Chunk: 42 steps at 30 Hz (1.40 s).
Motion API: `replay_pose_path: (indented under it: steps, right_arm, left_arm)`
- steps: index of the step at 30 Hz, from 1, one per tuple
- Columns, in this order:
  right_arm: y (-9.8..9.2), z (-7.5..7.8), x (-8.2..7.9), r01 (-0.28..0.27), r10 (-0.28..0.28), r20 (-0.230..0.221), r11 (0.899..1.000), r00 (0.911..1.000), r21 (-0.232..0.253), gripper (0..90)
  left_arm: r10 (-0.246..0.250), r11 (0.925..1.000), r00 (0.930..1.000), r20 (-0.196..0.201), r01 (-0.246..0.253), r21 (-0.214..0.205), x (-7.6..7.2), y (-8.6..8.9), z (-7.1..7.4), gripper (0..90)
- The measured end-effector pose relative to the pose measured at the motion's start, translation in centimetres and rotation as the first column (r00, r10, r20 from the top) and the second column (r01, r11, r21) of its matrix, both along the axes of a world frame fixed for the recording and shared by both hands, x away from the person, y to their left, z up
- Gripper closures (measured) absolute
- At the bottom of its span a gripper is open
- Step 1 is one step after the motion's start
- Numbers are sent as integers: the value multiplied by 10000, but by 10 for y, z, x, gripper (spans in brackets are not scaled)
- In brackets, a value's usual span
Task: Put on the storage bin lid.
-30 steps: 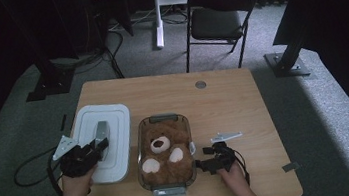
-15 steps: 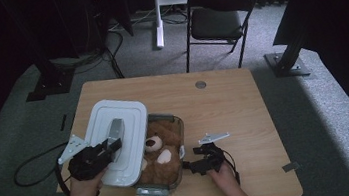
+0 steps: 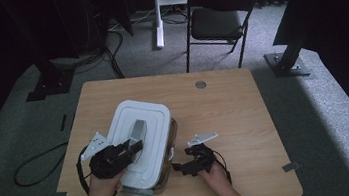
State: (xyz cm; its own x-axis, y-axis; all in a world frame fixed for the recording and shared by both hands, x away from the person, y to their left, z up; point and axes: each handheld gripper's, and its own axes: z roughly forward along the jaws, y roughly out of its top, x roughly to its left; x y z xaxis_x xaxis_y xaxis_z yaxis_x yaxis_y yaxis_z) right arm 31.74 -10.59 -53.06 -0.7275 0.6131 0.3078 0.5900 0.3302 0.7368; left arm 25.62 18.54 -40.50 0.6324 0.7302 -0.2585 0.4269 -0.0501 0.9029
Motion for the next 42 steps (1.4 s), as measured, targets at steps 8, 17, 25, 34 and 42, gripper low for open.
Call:
replay_pose_path:
  steps: [8, 17, 25, 34, 42]
  right_arm:
    - [-14, -1, 3, 473, -472, 96, 9988, 9988, -99, 134]
    - [-19, -1, 4, 629, -625, 187, 9979, 9979, -162, 134]
    - [-21, -2, 5, 750, -749, 106, 9971, 9971, -148, 134]
    - [-23, -4, 6, 822, -821, 44, 9965, 9966, -127, 135]
    - [-22, -4, 5, 799, -798, 31, 9967, 9968, -125, 135]
  left_arm:
    - [-475, 9987, 9985, -268, 480, 180, 3, -24, -3, 706]
    - [63, 9983, 9967, -809, -15, 590, 10, -28, -15, 706]
    - [382, 9974, 9938, -1040, -316, 646, 15, -23, -20, 698]
    - [596, 9935, 9932, -996, -493, 1030, 15, -27, -24, 695]
    - [486, 9861, 9835, -1741, -196, 1650, 26, -32, -23, 691]
